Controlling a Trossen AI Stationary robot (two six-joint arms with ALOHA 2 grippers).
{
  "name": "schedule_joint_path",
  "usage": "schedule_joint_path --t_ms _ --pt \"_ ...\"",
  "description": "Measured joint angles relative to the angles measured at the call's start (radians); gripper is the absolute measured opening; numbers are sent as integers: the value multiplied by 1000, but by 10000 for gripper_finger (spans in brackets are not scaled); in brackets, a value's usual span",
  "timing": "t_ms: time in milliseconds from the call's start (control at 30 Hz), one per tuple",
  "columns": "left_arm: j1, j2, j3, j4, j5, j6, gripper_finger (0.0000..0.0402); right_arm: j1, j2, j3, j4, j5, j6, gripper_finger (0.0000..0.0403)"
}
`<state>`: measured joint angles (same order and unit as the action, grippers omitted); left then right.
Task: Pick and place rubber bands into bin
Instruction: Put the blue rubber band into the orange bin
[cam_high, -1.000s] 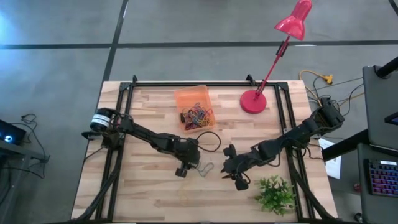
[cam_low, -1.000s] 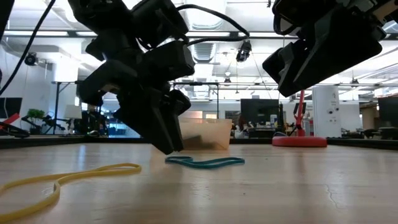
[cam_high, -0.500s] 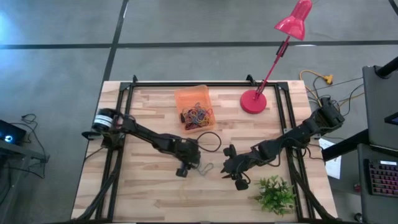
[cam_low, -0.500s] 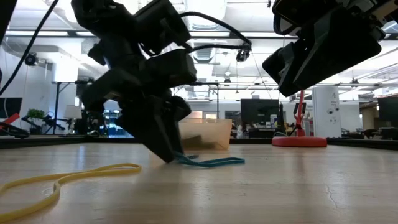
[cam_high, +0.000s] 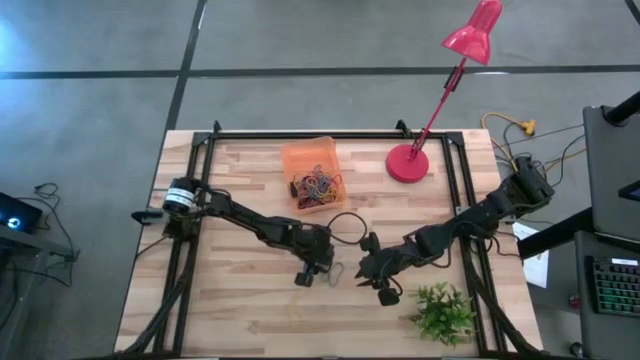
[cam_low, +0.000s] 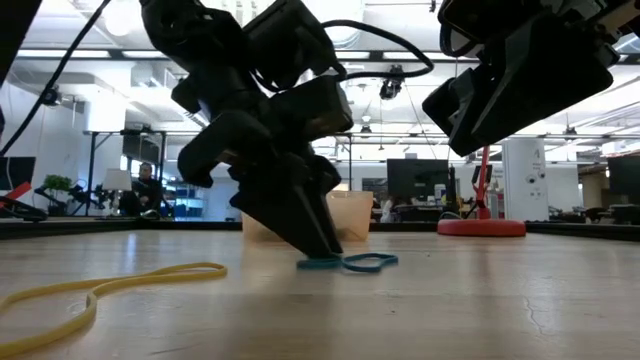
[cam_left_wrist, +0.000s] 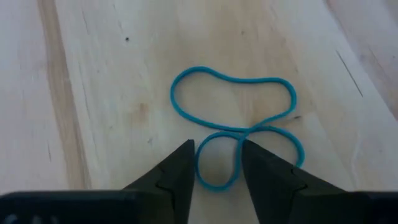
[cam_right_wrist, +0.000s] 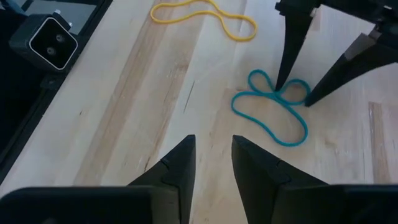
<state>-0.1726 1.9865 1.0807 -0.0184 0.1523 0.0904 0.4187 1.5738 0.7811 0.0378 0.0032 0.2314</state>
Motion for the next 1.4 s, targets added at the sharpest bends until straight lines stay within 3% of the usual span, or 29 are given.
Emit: schedule_joint_path --t_ms 233,600,1067,1400 --pt "1 -2 1 -8 11 27 11 0 0 0 -4 0 0 86" --pt "-3 -70 -3 -35 -17 58 1 0 0 0 -4 -1 1 90" --pt "-21 -294 -11 -114 -203 116 0 0 0 0 -33 -2 4 86" --pt "-17 -439 -11 -152 -396 205 0 0 0 0 -34 -1 1 77"
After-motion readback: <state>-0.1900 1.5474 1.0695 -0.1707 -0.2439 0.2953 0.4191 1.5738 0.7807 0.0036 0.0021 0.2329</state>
